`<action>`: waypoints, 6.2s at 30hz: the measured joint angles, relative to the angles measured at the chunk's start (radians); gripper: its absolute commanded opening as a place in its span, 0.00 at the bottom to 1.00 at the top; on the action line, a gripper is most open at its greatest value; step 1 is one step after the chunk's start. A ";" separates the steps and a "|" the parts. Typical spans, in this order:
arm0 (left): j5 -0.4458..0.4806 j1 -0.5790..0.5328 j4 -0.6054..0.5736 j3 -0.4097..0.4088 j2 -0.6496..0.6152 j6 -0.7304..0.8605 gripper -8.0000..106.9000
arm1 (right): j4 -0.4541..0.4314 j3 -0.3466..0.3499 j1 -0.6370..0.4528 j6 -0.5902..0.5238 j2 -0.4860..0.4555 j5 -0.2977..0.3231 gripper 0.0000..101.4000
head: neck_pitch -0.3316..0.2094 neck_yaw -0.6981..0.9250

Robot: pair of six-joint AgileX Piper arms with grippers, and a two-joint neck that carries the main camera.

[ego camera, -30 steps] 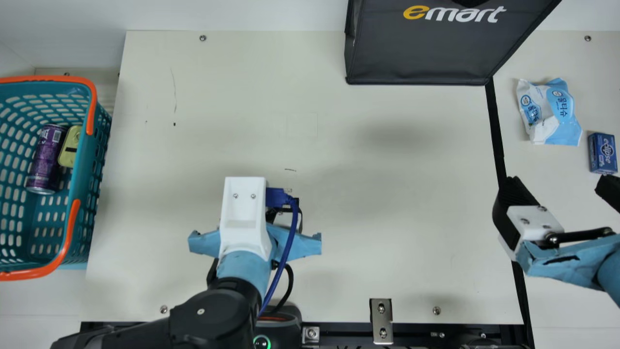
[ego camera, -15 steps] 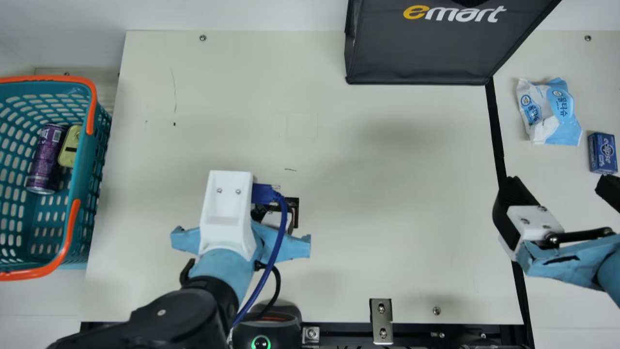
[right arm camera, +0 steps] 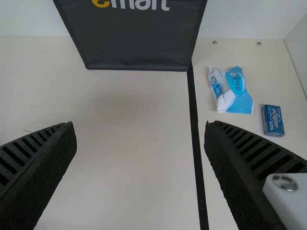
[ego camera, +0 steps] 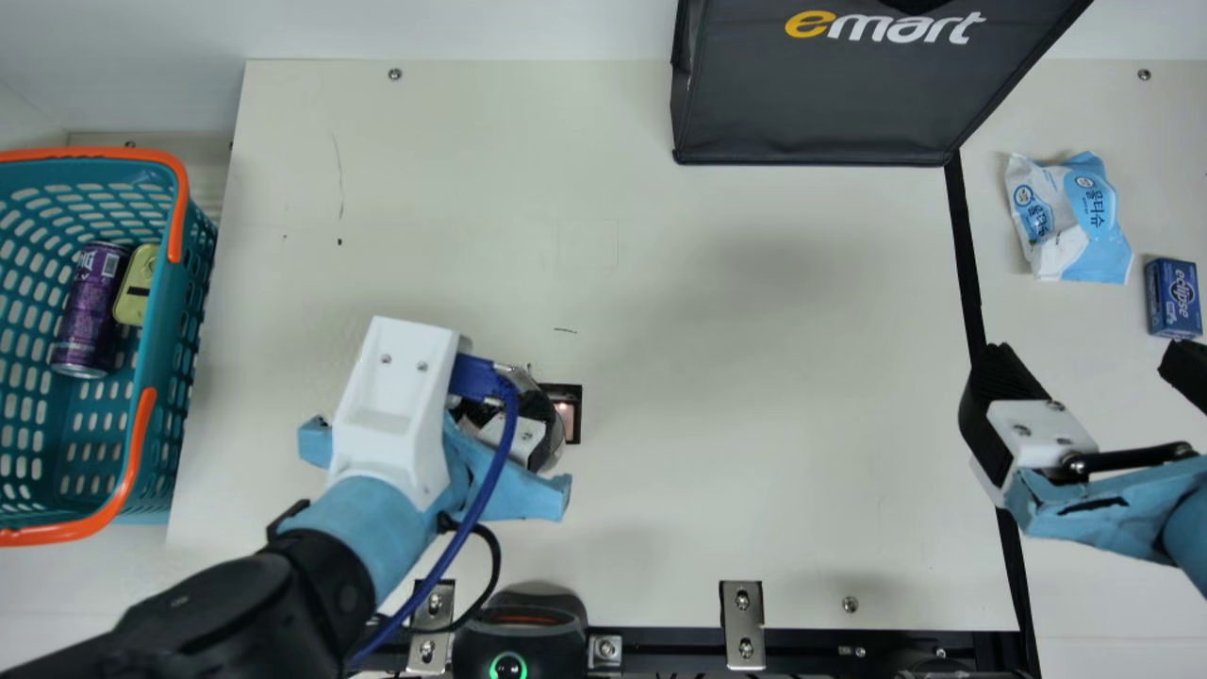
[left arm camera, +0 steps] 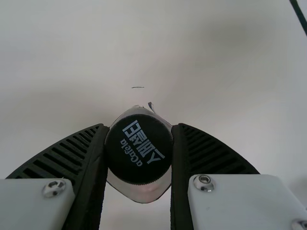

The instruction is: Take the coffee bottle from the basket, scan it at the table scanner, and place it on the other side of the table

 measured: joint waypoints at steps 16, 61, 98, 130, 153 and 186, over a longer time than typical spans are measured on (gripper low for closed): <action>-0.141 0.140 -0.236 0.078 -0.134 0.399 0.00 | 0.000 0.000 0.000 0.000 0.000 0.000 0.94 | 0.000 0.000; -0.181 0.478 -0.870 0.057 -0.129 1.442 0.00 | 0.000 0.000 0.000 0.000 0.000 0.000 0.94 | 0.000 0.000; -0.436 0.244 -0.453 -0.202 0.389 0.868 0.00 | 0.000 0.000 0.000 0.000 0.000 0.000 0.94 | 0.000 0.000; -0.415 0.288 -0.520 -0.221 0.381 0.698 0.85 | 0.000 0.000 0.000 0.000 0.000 0.000 0.94 | 0.000 0.000; -0.297 0.664 -1.066 0.039 -0.029 1.081 0.85 | 0.000 0.000 0.000 0.000 0.000 0.000 0.94 | -0.002 0.000; 0.011 1.184 -0.642 -0.003 -0.438 1.179 0.85 | 0.000 0.000 0.000 0.000 0.000 0.000 0.94 | 0.000 0.000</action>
